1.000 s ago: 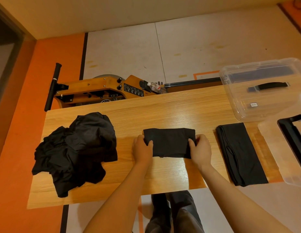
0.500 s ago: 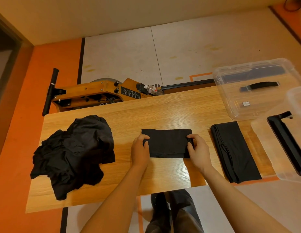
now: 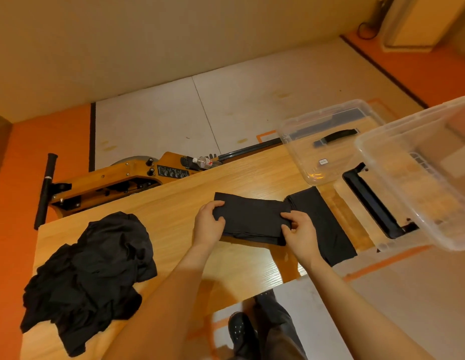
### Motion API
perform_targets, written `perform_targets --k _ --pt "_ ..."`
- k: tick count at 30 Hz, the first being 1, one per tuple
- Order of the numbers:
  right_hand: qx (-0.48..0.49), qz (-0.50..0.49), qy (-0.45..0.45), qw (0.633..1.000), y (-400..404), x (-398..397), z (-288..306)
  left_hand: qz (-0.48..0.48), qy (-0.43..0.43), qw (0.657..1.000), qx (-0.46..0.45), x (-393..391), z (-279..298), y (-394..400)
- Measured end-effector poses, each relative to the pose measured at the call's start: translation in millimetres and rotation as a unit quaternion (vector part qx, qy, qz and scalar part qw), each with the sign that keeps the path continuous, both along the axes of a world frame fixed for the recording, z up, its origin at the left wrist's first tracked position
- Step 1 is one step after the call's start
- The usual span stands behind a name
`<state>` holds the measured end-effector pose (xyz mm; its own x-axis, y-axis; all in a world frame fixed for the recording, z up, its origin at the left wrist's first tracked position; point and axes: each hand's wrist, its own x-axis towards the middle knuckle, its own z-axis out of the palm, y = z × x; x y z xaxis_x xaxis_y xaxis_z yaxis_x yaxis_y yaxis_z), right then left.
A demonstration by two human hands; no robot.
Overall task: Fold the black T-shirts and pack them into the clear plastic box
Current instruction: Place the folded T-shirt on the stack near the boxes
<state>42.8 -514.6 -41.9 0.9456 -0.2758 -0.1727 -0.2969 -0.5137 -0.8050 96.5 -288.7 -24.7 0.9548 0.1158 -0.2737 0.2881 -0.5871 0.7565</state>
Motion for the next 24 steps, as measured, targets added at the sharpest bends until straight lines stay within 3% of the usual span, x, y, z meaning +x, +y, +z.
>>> perform_targets --k 12,24 --pt "0.036 -0.2 0.008 0.979 -65 -63 16 -0.266 0.003 0.963 0.029 49 43 -126" --pt "0.096 -0.316 0.036 0.943 -65 -73 7 -0.392 0.017 0.913 0.113 80 18 -187"
